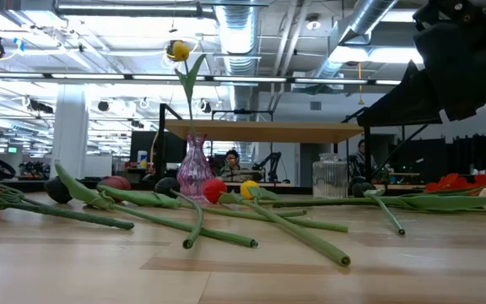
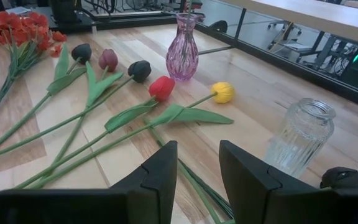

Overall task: Pick and place flowers into a vace then onto a shelf
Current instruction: Put the white tulip into the violet vase

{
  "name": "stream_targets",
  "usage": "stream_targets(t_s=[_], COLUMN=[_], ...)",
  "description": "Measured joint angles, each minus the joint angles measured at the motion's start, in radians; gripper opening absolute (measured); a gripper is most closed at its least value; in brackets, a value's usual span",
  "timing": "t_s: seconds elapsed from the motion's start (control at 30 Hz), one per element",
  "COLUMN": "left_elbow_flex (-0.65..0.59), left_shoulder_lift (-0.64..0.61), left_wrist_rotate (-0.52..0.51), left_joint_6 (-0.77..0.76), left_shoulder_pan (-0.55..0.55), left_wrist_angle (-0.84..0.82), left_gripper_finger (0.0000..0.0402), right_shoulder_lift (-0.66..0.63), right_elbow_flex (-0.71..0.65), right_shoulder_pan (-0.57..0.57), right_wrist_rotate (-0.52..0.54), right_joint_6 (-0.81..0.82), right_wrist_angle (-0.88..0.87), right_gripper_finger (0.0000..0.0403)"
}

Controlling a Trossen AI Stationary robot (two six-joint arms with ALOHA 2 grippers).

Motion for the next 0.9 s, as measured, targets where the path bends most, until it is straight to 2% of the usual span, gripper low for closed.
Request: stream_targets(t_s=[0.17,0.37,0.53,0.63,0.7,0.8,0.9], left_elbow_flex=[0.0,0.0,0.0,-0.001,-0.001,-0.001,-0.001], left_shoulder_lift=[0.0,0.0,0.0,0.0,0.0,0.0,0.0], left_wrist_rotate=[-0.002,-0.002,-0.002,-0.002,-0.002,-0.002,-0.002], left_joint_6=[-0.033,-0.075,-0.101,-0.112,-0.112,-0.113,-0.121], left_shoulder_pan=[-0.024,-0.025,-0.025,-0.025,-0.025,-0.024,-0.024], left_wrist_angle=[0.028,0.056,0.073,0.072,0.071,0.067,0.059], left_gripper_finger=[0.0215,0.0215,0.0215,0.0215,0.0215,0.0215,0.0215], right_shoulder_lift=[0.0,0.0,-0.008,-0.008,-0.008,-0.008,-0.005], right_elbow_flex=[0.009,0.074,0.193,0.273,0.303,0.306,0.289], right_shoulder_pan=[0.0,0.0,-0.016,-0.036,-0.054,-0.078,-0.106], right_wrist_rotate=[-0.017,-0.2,-0.32,-0.438,-0.53,-0.607,-0.674], right_joint_6=[-0.018,-0.161,-0.155,-0.103,-0.069,-0.055,-0.103], right_wrist_angle=[0.005,-0.056,-0.416,-0.708,-0.83,-0.9,-0.881], right_gripper_finger=[0.0113,0.0113,0.0113,0.0113,0.0113,0.0113,0.0113])
